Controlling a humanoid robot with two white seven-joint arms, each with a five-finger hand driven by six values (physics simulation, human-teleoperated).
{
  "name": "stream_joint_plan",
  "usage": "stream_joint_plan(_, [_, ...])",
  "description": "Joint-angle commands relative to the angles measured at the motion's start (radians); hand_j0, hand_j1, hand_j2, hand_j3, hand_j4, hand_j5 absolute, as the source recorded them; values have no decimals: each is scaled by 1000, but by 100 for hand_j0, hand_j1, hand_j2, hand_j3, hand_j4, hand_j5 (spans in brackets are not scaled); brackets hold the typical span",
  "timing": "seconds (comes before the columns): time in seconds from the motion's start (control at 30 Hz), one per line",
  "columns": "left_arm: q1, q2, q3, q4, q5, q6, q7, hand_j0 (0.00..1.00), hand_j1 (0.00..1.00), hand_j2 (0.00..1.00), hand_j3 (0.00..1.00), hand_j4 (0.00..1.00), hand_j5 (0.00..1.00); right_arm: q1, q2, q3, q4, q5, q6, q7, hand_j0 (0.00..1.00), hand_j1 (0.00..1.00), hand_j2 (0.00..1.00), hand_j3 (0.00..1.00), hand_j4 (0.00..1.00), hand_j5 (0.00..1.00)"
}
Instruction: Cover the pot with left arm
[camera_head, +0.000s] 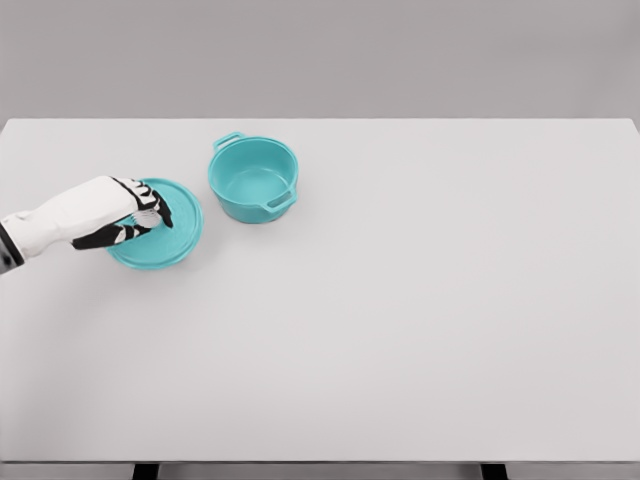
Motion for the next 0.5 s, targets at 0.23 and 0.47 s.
stream_joint_plan(0.23, [-37, 2, 3, 1, 39, 1, 1, 52, 52, 52, 52, 52, 52, 0, 0, 0, 1, 0, 0, 0, 100, 100, 100, 100, 100, 100])
stream_joint_plan(0.47, [-64, -3, 0, 2, 56, 1, 1, 51, 51, 51, 51, 51, 51, 0, 0, 0, 1, 0, 0, 0, 100, 100, 100, 100, 100, 100])
